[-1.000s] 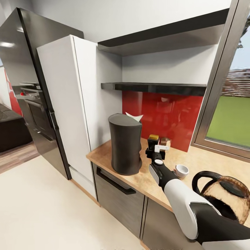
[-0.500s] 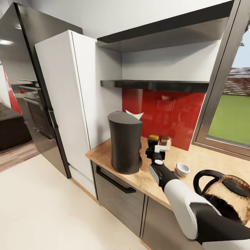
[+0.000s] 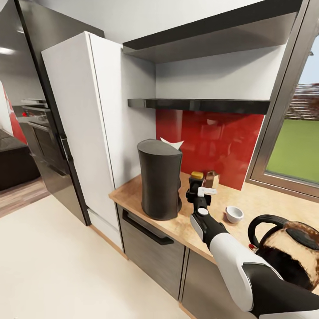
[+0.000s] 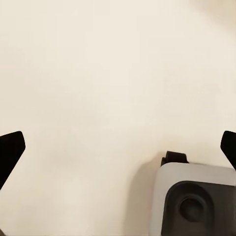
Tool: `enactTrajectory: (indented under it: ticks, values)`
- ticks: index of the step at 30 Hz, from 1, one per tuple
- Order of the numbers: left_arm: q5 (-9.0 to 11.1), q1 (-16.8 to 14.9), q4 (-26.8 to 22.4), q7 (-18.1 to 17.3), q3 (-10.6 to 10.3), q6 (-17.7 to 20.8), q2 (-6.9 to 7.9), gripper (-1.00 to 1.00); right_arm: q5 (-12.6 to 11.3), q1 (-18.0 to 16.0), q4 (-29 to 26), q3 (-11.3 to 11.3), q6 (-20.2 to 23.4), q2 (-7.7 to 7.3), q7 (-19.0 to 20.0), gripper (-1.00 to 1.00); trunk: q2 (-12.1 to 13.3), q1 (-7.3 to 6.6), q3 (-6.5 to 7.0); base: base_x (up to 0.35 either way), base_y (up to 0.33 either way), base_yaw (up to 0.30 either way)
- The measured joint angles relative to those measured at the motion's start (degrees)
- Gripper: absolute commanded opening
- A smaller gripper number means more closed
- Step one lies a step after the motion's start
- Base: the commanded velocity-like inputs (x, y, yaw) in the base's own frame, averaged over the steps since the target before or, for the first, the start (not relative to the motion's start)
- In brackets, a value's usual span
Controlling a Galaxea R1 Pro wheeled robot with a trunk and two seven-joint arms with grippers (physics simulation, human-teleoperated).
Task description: Set up a coffee station on the kitchen countertop: keep the coffee maker on the countertop, move the bottle of coffee from the kitchen shelf to the counter next to the coffee maker, place a paper coffee filter on top of the coffee maker, put the saucer next to the coffee maker with the coffee cup on the saucer, and place the electric kettle next to the coffee maker.
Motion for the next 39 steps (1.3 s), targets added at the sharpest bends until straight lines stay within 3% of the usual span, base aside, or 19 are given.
enactTrajectory:
  ticks: [33, 34, 39]
  values:
    - [0.00, 0.00, 0.00, 0.15, 0.00, 0.03, -0.07, 1.00, 0.27, 0.00, 0.00, 0.00, 0.00, 0.00, -0.17, -1.00, 0.00, 0.00, 0.00, 0.008, 0.003, 0.000]
    - [0.00, 0.00, 0.00, 0.14, 0.00, 0.03, -0.07, 1.00, 0.27, 0.00, 0.00, 0.00, 0.00, 0.00, -0.18, 1.00, 0.00, 0.00, 0.00, 0.000, 0.000, 0.000]
    - [0.01, 0.00, 0.00, 0.13, 0.00, 0.03, 0.00, 1.00, 0.27, 0.00, 0.00, 0.02, 0.00, 0.00, -0.22, 1.00, 0.00, 0.00, 0.00, 0.000, 0.000, 0.000]
